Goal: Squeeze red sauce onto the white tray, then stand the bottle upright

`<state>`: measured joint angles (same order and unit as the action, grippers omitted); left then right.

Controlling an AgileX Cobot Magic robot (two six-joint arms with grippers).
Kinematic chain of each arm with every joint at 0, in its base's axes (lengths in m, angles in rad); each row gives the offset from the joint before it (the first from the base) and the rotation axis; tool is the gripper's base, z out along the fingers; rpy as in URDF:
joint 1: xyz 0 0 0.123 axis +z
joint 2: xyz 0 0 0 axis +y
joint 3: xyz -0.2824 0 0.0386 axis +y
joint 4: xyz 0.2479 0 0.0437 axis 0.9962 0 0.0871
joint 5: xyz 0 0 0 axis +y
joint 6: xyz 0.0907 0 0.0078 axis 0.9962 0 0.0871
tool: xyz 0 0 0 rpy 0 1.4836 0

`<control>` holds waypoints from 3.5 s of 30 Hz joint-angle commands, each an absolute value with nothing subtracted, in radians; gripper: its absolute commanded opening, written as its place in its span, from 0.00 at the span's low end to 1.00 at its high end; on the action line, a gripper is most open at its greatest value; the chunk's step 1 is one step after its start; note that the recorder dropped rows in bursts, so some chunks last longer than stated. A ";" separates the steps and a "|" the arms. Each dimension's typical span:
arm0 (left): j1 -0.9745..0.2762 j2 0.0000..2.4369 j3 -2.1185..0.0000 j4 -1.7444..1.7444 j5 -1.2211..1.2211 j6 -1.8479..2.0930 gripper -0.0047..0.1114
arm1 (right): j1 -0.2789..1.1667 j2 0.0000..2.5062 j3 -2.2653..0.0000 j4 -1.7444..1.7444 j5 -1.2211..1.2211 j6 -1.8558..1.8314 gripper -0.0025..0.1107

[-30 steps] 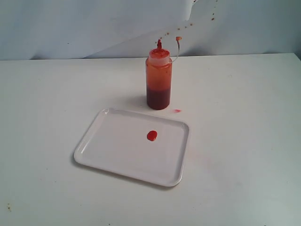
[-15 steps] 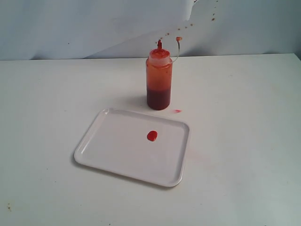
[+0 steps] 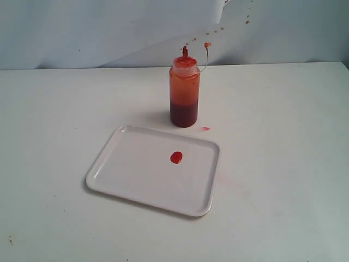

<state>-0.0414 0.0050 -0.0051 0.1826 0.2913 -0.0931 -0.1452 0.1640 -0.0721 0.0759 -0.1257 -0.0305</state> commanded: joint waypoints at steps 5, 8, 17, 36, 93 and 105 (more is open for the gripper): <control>-0.040 0.000 0.000 0.182 0.281 -0.097 0.04 | -0.150 0.157 0.000 0.000 -0.123 -0.067 0.02; -0.040 0.000 0.000 0.182 0.281 -0.097 0.04 | -0.150 0.143 0.000 -0.071 -0.069 -0.015 0.02; -0.040 0.000 0.000 0.182 0.281 -0.097 0.04 | -0.150 0.081 0.000 -0.090 0.078 0.035 0.02; -0.040 0.000 0.000 0.182 0.281 -0.097 0.04 | -0.106 0.009 0.000 -0.086 0.325 0.031 0.02; -0.040 0.000 0.000 0.182 0.281 -0.097 0.04 | 0.012 0.000 0.000 -0.079 0.341 0.056 0.02; -0.040 0.000 0.000 0.182 0.281 -0.097 0.04 | -0.019 0.000 0.000 -0.079 0.341 0.056 0.02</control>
